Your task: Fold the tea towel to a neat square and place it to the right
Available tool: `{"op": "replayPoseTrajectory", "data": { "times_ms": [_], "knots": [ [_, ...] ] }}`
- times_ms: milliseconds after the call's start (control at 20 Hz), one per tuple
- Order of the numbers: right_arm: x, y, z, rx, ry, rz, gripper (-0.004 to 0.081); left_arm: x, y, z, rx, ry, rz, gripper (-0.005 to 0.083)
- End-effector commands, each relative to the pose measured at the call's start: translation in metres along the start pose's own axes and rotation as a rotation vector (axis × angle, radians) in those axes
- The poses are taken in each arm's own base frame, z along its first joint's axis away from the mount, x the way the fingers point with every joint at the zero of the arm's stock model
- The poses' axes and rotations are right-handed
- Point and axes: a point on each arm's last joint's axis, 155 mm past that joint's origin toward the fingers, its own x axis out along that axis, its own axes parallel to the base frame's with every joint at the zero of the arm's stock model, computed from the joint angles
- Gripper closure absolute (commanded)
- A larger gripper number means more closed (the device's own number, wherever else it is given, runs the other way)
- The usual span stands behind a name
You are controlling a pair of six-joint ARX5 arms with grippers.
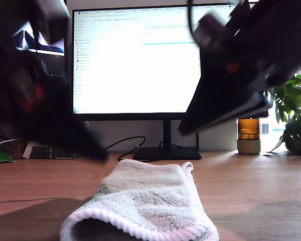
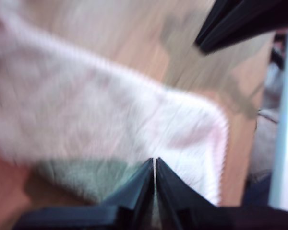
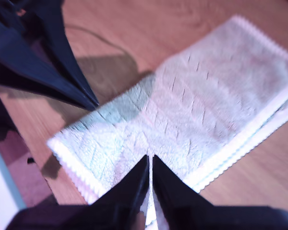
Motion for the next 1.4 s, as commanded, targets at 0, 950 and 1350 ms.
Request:
{"op": "replayPoseTrajectory", "data": {
  "times_ms": [0,950,1350],
  "knots": [
    [0.008,0.005,-0.006,-0.007,0.016,0.021,0.0783,0.01,0.0,-0.015,-0.014,0.035,-0.01,0.0797],
    [0.04,0.028,-0.093,0.022,0.342,0.16,0.0783,0.038,-0.001,-0.052,-0.04,0.152,-0.03,0.0797],
    [0.029,0.018,-0.103,0.01,0.457,0.103,0.0782,0.039,0.0,-0.052,-0.036,0.154,-0.023,0.0797]
  ]
}}
